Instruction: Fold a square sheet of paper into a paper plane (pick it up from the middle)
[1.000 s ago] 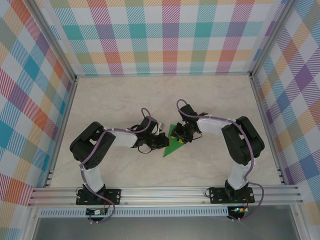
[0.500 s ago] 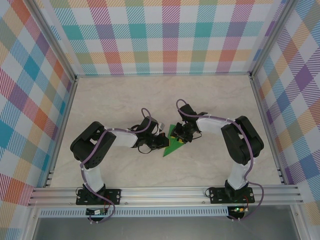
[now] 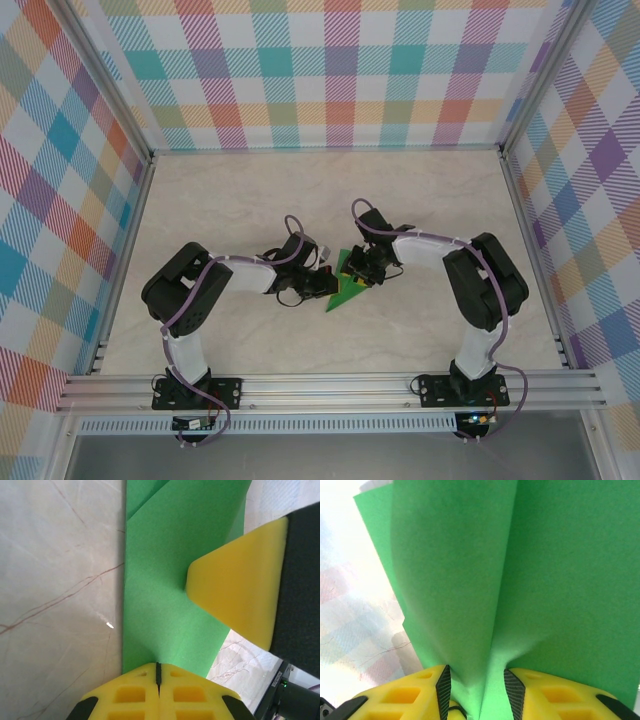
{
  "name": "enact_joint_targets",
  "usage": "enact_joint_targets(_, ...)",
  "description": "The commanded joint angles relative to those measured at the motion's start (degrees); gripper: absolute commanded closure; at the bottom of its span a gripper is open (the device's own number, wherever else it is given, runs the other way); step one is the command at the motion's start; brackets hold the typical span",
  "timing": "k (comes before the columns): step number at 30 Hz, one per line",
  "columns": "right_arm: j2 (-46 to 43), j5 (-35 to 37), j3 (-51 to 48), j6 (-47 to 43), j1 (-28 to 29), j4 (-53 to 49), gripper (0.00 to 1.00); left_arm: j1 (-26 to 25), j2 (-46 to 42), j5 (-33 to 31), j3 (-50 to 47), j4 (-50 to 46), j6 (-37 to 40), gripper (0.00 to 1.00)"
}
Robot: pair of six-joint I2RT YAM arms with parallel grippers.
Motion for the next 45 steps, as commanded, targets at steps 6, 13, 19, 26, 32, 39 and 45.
enact_joint_targets(6,-9.67,5.09,-1.29,-5.41,0.39,-4.21,0.53,-0.59,1.51,-2.58,-0.55,-9.97,3.53,1.00)
enact_joint_targets(13,-10.47,-4.03,-4.78,-11.60,0.38,4.74,0.65,-0.68,1.76,-2.49,-0.34,-10.80,3.93,1.00)
enact_joint_targets(19,-7.02,-6.97,-5.28,-12.69,0.38,9.79,0.87,-0.81,2.01,-2.49,-0.04,-11.17,4.07,1.00)
enact_joint_targets(26,-3.63,-7.18,-5.45,-13.15,0.38,10.99,0.93,-0.90,2.07,-2.66,0.67,-12.49,4.95,1.00)
enact_joint_targets(32,-1.98,-5.14,-6.47,-13.15,0.38,10.49,0.94,-1.12,2.25,-2.62,0.81,-12.94,5.32,1.00)
enact_joint_targets(39,-1.99,-2.60,-8.91,-12.42,-0.14,10.67,0.94,-1.12,2.16,-2.48,0.87,-13.41,6.07,1.00)
enact_joint_targets(45,-2.44,-2.48,-10.84,-11.26,-0.78,12.63,0.94,-1.21,2.25,-2.40,0.76,-13.60,6.32,1.00)
